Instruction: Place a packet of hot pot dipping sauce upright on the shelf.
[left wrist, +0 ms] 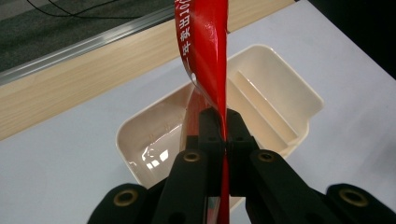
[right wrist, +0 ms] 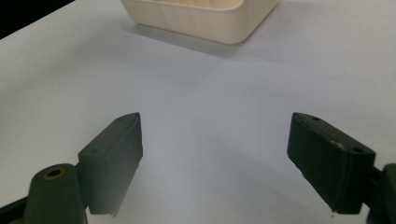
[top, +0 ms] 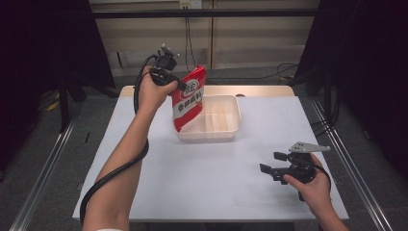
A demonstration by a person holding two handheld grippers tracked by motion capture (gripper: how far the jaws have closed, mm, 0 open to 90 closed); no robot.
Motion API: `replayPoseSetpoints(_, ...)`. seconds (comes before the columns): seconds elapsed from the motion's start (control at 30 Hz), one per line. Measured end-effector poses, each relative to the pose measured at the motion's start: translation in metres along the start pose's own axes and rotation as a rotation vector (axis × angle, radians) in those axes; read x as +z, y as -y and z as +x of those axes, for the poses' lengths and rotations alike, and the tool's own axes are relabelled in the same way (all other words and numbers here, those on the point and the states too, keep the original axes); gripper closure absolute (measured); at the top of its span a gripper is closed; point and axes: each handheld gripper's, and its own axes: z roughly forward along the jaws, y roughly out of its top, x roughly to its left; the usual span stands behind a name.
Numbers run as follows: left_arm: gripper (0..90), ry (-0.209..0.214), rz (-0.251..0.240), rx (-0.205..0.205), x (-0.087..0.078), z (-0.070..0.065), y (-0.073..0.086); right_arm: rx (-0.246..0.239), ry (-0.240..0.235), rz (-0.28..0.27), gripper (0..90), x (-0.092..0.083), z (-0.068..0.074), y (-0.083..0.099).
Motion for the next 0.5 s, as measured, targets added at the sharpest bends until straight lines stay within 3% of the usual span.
replayPoseSetpoints(0.07, 88.1, 0.008, 0.013, -0.001, 0.002, 0.004, 0.005, 0.001, 0.000, -0.001, 18.4, 0.000, 0.000, 0.000)
replayPoseSetpoints(0.13, 88.1, 0.011, -0.003, -0.031, 0.003, 0.005, 0.008, 0.000, 0.000, 0.000, 18.4, 0.000, 0.000, 0.000)
replayPoseSetpoints(0.17, 88.0, 0.017, 0.009, -0.012, 0.002, 0.007, 0.009, 0.000, -0.002, 0.000, 18.4, 0.000, 0.000, 0.000)
replayPoseSetpoints(0.23, 87.9, 0.022, -0.002, -0.033, 0.003, 0.008, 0.011, -0.003, -0.001, 0.003, 18.4, 0.000, 0.000, 0.000)
replayPoseSetpoints(0.5, 87.6, 0.023, 0.021, -0.018, 0.005, 0.009, 0.017, -0.004, -0.002, 0.004, 18.4, 0.001, 0.001, 0.000)
